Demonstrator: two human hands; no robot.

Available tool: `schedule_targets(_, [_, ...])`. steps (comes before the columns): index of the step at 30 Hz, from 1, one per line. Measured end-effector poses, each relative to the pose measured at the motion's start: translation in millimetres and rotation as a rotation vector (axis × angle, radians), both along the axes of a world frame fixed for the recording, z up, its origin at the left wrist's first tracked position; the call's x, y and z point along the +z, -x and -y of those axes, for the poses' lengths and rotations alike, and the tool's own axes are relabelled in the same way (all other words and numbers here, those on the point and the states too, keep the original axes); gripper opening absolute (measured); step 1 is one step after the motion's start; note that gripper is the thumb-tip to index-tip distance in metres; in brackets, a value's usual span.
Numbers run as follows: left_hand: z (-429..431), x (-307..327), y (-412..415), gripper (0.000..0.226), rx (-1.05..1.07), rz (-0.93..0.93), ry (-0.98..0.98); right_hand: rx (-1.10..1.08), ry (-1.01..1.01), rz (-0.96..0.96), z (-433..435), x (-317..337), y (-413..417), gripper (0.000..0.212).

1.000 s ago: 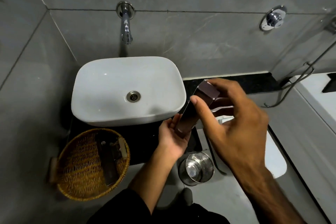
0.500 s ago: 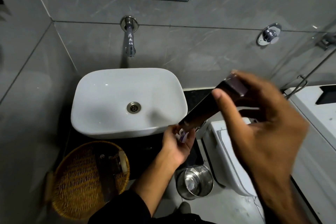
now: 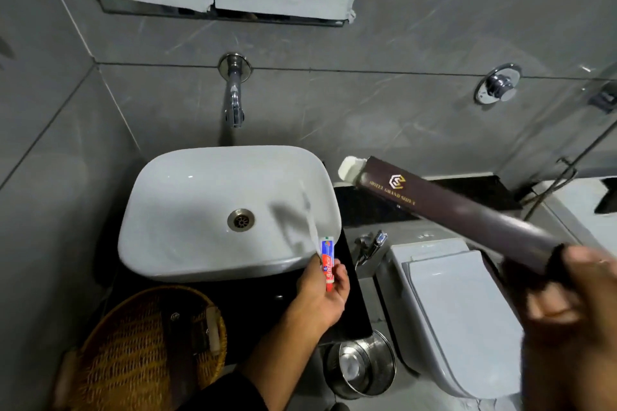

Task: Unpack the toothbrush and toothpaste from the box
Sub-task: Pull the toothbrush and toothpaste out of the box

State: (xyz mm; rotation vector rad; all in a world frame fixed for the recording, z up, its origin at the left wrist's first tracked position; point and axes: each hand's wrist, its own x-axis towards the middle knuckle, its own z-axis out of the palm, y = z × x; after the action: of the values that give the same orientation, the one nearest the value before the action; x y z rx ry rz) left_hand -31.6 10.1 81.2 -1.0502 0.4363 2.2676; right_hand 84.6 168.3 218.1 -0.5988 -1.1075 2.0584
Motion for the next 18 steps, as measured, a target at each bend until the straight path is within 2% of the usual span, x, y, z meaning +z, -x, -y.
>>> schedule_targets(3, [-14.4,7.9,0.4,0.029,0.030,-0.030,0.080,0.156,0.144,0.308,27.2,-30.5,-8.9,0.005])
schedule_targets(7, [-39.2,12.9,-7.0,0.035,-0.030,-0.232,0.285,0.503,-0.001,0.655,57.5,-67.4,-15.5,0.020])
schedule_targets(9, [-46.0,13.8,-9.3,0.037,-0.100,-0.324,0.441,0.647,-0.142,0.689,55.3,-78.9,-16.0,0.026])
schedule_targets(11, [-49.9,7.5,-7.3,0.034,-0.153,-0.406,0.655,0.761,-0.245,0.640,45.8,-85.1,-18.3,0.030])
schedule_targets(13, [-53.7,-0.3,-8.8,0.040,-0.234,-0.510,0.841,0.836,-0.313,0.605,36.0,-88.1,-20.3,0.031])
schedule_targets(16, [-59.2,-11.2,-14.1,0.049,-0.221,-0.378,0.913,0.897,-0.303,0.605,18.5,-104.1,-30.3,0.029])
schedule_targets(18, [-60.3,-17.9,-20.7,0.047,-0.210,-0.328,0.890,0.804,-0.235,0.652,8.0,-119.7,-38.3,0.038])
